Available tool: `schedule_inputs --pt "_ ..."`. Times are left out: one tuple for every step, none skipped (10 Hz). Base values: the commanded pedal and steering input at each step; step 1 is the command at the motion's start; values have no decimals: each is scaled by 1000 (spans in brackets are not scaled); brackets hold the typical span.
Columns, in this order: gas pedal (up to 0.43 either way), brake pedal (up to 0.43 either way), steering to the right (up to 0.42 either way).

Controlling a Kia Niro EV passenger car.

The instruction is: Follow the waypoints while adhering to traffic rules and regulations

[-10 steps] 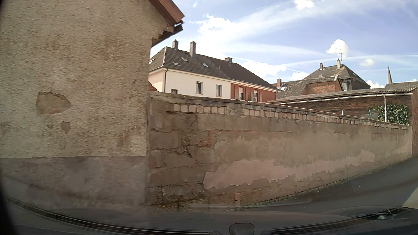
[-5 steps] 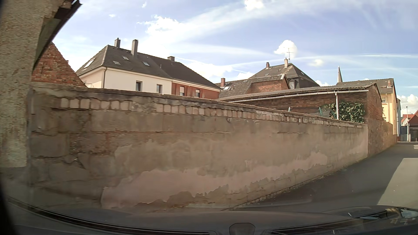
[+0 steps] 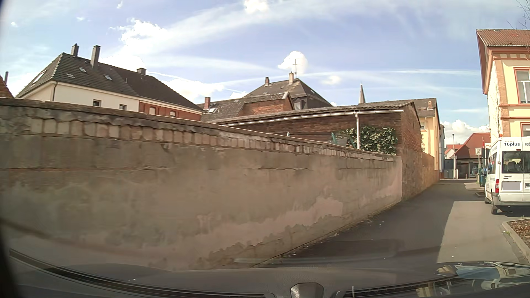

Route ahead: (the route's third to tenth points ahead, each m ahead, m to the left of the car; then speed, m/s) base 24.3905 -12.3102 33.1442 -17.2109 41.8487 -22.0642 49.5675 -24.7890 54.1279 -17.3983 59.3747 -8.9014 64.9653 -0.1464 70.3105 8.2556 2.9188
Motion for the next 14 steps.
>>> schedule_inputs --pt "228 0 616" --pt "228 0 589" --pt "228 0 554" --pt "228 0 528" --pt "228 0 493" --pt "228 0 457" --pt "228 0 422" --pt "228 0 386" --pt "228 0 348" --pt "228 0 308" --pt "228 0 277" --pt "228 0 238" --pt "228 0 204" --pt "228 0 171"
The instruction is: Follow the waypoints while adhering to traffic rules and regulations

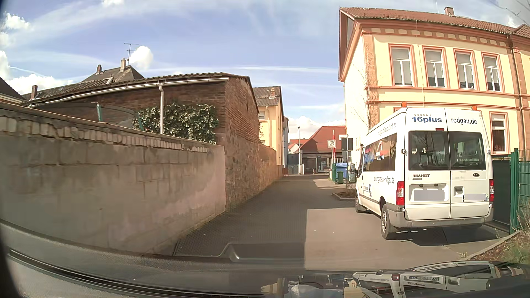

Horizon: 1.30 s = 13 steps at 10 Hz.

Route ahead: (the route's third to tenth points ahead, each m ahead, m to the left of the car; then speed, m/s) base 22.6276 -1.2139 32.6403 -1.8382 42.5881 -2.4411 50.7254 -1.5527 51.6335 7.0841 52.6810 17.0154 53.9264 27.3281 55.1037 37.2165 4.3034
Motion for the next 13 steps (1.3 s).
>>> schedule_inputs --pt "228 0 133" --pt "228 0 94" --pt "228 0 41" --pt "228 0 -3" --pt "228 0 -22" --pt "228 0 -24" --pt "228 0 -19" --pt "228 0 -10" --pt "228 0 -7" --pt "228 0 -5" --pt "228 0 -4" --pt "228 0 -3" --pt "228 0 -3"
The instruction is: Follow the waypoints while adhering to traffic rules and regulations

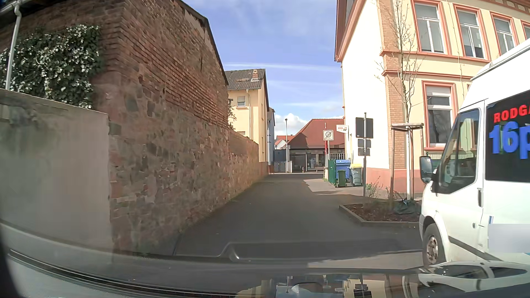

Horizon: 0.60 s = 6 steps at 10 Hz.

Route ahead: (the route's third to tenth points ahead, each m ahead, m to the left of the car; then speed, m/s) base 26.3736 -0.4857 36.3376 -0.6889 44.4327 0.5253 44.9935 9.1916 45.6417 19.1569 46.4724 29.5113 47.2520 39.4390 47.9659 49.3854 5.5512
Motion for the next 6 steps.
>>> schedule_inputs --pt "220 0 -2" --pt "197 0 -1" --pt "189 0 -1" --pt "189 0 -1" --pt "169 0 -1" --pt "157 0 2"
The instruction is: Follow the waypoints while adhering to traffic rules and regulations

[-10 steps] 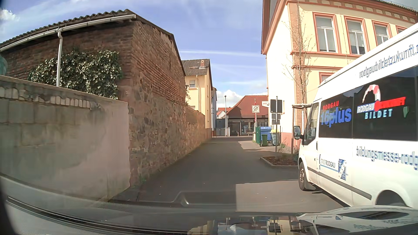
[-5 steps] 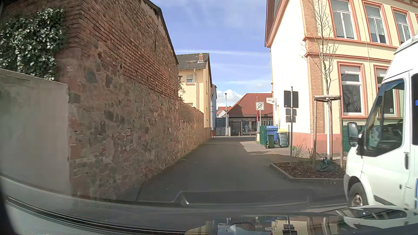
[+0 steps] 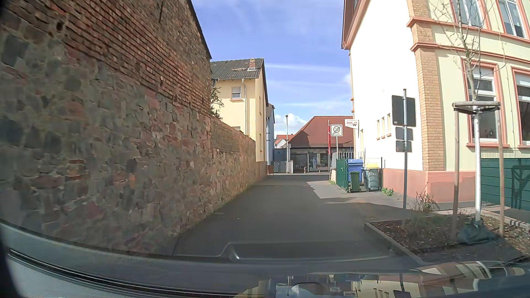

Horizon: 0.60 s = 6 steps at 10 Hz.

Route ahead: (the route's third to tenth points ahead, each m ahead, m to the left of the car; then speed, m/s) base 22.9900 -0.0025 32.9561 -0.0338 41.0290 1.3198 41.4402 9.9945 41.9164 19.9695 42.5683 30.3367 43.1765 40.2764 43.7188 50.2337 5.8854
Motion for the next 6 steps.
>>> schedule_inputs --pt "130 0 3" --pt "130 0 4" --pt "110 0 5" --pt "79 0 6" --pt "67 0 8" --pt "67 0 12"
